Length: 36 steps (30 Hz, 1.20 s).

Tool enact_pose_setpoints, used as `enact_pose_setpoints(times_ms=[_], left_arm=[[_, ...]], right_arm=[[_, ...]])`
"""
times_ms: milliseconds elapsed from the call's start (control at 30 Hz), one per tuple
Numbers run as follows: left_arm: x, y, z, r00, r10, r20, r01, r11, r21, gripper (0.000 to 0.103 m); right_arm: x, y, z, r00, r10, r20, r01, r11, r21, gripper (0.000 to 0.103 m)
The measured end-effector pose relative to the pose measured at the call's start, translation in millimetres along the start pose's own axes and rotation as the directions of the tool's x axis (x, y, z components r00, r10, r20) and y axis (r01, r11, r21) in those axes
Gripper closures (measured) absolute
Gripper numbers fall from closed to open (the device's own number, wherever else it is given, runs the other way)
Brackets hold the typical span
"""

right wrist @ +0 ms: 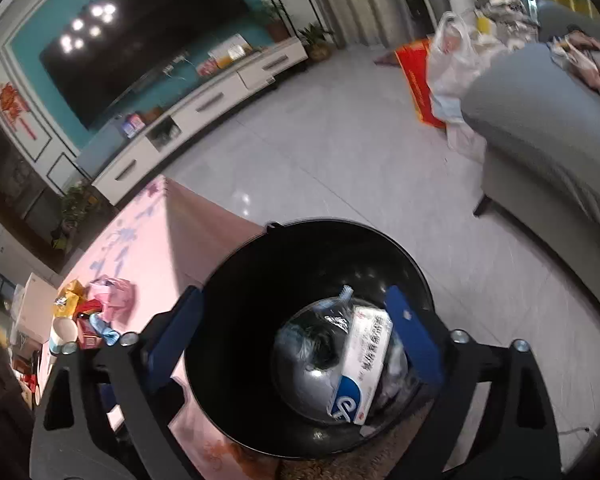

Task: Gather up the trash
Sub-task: 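Carry both items over the black bin and release them inside, then grasp the pink wrapper with the left tool while the right grasps the yellow chip bag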

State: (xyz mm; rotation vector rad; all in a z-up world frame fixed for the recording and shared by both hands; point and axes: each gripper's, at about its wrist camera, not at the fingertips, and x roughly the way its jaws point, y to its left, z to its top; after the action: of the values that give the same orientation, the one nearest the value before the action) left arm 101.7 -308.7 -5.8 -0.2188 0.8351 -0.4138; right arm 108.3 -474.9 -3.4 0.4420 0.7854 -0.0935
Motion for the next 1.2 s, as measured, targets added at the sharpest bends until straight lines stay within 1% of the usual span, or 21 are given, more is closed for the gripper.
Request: enact_pose_setpoints(times_ms=[133,233,333,433,467,533,600,633,667,733,800,833,867,933,1000,1067,1133,1200], left_arm=[[-40,22,2,0.995,0.06,0.08,-0.057,0.998,-0.036,0.003],[-79,48,0,0.982,0.117,0.145,-0.103,0.99,-0.1,0.003],[-109,71,-5,0.968,0.171,0.185,-0.145,0.979,-0.144,0.003],[-141,98,-8,0.948,0.243,0.204,-0.206,0.961,-0.185,0.003],[-153,111,-9,0.938,0.277,0.207,-0.236,0.951,-0.202,0.003],[-168,127,-8,0.926,0.316,0.208,-0.275,0.939,-0.205,0.003],[-186,148,-6,0.901,0.38,0.21,-0.337,0.917,-0.213,0.003],[-190,153,-6,0.893,0.397,0.212,-0.352,0.909,-0.223,0.003],[-198,167,-6,0.881,0.423,0.213,-0.373,0.896,-0.241,0.003],[-207,190,-6,0.866,0.454,0.208,-0.396,0.878,-0.267,0.003],[-216,221,-8,0.856,0.474,0.204,-0.4,0.859,-0.32,0.003],[-220,230,-10,0.854,0.477,0.209,-0.393,0.854,-0.342,0.003],[-224,249,-15,0.851,0.477,0.219,-0.372,0.843,-0.388,0.003],[-227,272,-24,0.852,0.473,0.223,-0.342,0.826,-0.448,0.003],[-225,298,-28,0.865,0.466,0.184,-0.331,0.806,-0.49,0.003],[-226,320,-30,0.877,0.456,0.152,-0.316,0.785,-0.533,0.003],[-231,338,-32,0.886,0.44,0.147,-0.287,0.769,-0.571,0.003],[-234,350,-30,0.894,0.423,0.149,-0.262,0.762,-0.592,0.003]], right_arm=[[-8,17,-1,0.998,0.035,0.054,-0.032,0.998,-0.052,0.005],[-14,29,-3,0.994,0.066,0.089,-0.059,0.995,-0.077,0.004],[-16,45,-6,0.989,0.11,0.097,-0.1,0.99,-0.101,0.003],[-17,60,-10,0.984,0.146,0.103,-0.134,0.984,-0.118,0.003],[-17,66,-12,0.982,0.155,0.104,-0.141,0.982,-0.128,0.003],[-16,79,-15,0.98,0.171,0.101,-0.155,0.976,-0.156,0.003],[-13,93,-21,0.977,0.191,0.094,-0.171,0.967,-0.188,0.003],[-12,99,-23,0.976,0.197,0.09,-0.176,0.964,-0.199,0.003],[-9,106,-26,0.976,0.204,0.082,-0.182,0.959,-0.215,0.003],[-4,119,-33,0.975,0.214,0.063,-0.193,0.95,-0.247,0.004],[-1,131,-41,0.975,0.216,0.048,-0.195,0.941,-0.275,0.004],[3,138,-46,0.976,0.213,0.041,-0.192,0.936,-0.296,0.004],[5,144,-51,0.977,0.209,0.035,-0.187,0.93,-0.317,0.004],[12,157,-61,0.981,0.194,0.015,-0.176,0.915,-0.362,0.004],[19,167,-69,0.98,0.197,-0.018,-0.189,0.903,-0.387,0.004],[27,180,-74,0.973,0.217,-0.081,-0.231,0.893,-0.387,0.004],[32,196,-75,0.961,0.244,-0.126,-0.274,0.883,-0.38,0.004],[35,219,-71,0.95,0.262,-0.168,-0.309,0.865,-0.395,0.009]])
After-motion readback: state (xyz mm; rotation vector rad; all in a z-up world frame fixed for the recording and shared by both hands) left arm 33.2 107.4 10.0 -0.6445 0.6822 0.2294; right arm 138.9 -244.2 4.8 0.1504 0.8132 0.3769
